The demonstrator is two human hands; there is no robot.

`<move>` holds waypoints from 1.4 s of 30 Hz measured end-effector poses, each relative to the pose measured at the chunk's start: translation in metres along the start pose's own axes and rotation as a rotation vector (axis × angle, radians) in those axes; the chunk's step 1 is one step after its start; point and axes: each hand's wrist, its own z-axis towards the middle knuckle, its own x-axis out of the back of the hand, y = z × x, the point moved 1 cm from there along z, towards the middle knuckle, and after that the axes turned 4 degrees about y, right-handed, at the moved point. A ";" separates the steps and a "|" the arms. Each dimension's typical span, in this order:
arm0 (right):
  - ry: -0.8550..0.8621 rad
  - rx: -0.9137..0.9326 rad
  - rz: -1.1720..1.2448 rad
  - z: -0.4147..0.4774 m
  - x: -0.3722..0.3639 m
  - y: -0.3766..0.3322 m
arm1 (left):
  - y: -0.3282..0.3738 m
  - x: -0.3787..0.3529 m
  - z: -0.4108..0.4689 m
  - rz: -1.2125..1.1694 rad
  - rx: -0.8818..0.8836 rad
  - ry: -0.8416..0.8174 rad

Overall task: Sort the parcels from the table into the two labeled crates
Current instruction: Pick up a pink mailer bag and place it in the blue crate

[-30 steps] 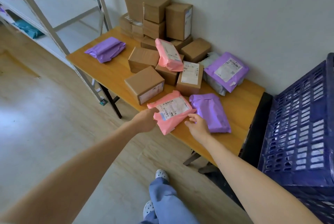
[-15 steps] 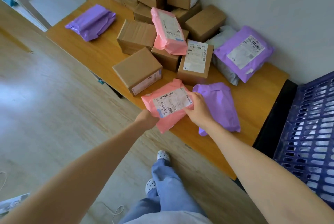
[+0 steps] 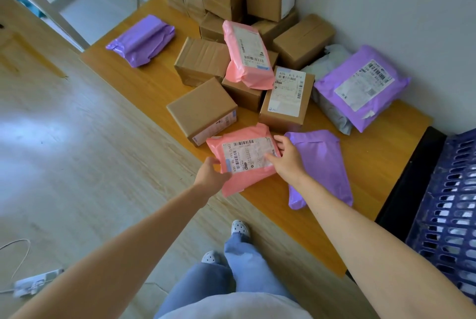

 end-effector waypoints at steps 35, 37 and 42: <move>0.230 0.114 0.231 -0.087 -0.025 -0.151 | 0.144 0.209 -0.016 0.253 -0.834 -0.505; 0.234 0.130 0.236 -0.092 -0.027 -0.164 | 0.150 0.219 -0.019 0.274 -0.870 -0.544; 0.242 0.126 0.392 -0.107 -0.026 -0.189 | 0.165 0.239 -0.022 0.250 -0.881 -0.674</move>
